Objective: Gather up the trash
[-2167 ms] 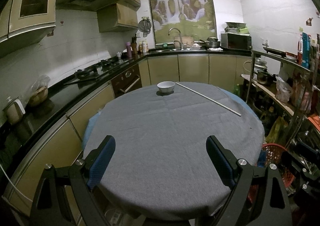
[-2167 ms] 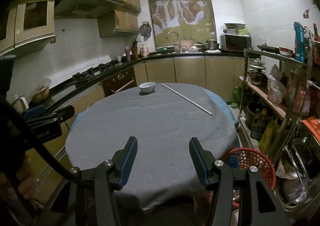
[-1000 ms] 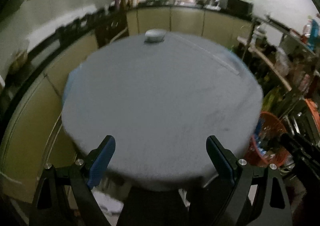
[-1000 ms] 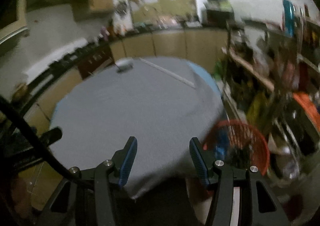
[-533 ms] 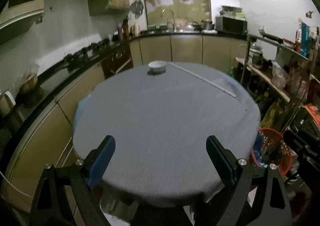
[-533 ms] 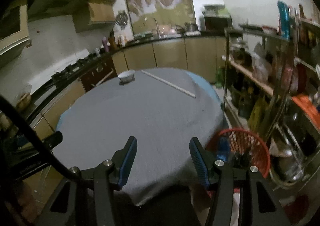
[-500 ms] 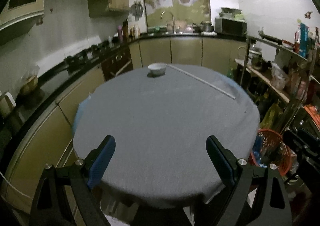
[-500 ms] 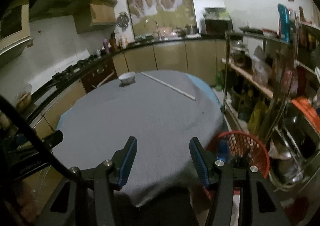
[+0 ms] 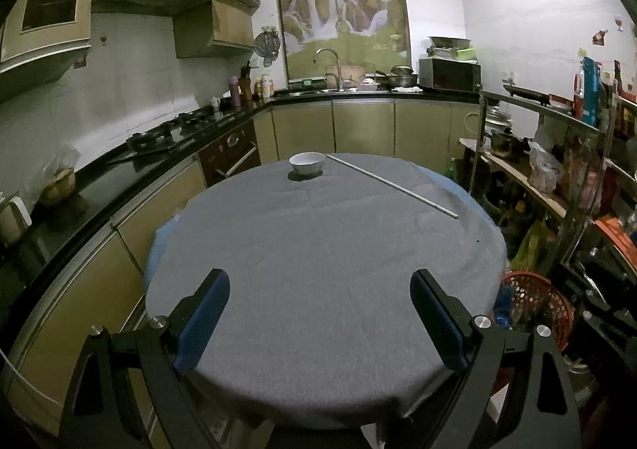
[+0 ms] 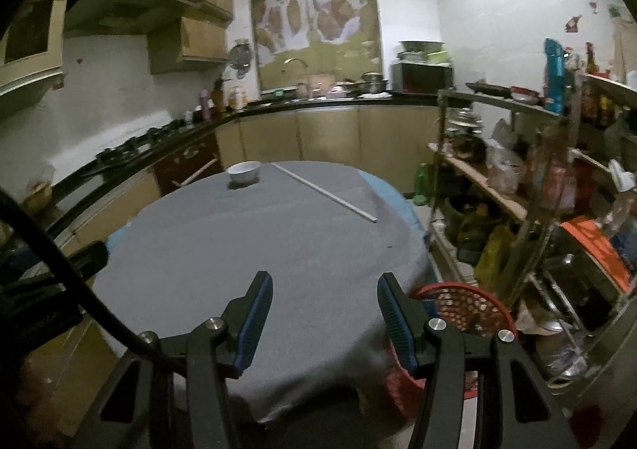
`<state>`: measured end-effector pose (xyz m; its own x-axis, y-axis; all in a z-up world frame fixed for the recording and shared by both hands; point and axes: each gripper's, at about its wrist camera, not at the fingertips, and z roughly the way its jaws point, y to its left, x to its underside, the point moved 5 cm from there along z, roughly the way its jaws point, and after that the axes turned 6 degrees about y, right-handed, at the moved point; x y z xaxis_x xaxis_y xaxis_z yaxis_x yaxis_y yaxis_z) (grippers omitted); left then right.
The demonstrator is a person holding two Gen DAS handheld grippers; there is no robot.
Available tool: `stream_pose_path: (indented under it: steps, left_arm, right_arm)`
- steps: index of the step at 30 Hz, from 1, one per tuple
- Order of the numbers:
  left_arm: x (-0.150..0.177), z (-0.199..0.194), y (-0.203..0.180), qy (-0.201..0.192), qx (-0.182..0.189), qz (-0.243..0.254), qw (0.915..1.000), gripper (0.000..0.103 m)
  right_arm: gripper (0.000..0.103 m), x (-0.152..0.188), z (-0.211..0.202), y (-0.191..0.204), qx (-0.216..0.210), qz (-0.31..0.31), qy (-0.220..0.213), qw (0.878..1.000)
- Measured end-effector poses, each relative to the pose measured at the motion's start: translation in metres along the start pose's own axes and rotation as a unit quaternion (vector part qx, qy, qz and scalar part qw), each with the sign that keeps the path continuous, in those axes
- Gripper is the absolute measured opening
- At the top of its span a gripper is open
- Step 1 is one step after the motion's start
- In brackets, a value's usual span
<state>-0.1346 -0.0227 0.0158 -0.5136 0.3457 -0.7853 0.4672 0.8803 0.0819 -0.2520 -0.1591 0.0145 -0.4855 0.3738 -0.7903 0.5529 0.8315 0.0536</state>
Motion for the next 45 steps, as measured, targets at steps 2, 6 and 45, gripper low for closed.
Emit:
stream_pose_path:
  steps: [2,6,45]
  left_arm:
    - [-0.001,-0.001,0.001,-0.002,0.002,-0.001,1.0,0.092]
    - [-0.001,-0.002,0.002,-0.004,0.003,-0.003,1.0,0.092]
    - [0.0,-0.001,0.004,-0.006,0.005,-0.01,0.9999,0.092]
  right_arm:
    - [0.059,0.0,0.0,-0.006,0.001,0.013,0.002,1.0]
    - [0.059,0.0,0.002,-0.012,0.0,0.025,0.006,1.0]
    - [0.059,0.003,0.011,-0.014,0.009,0.024,0.015,1.0]
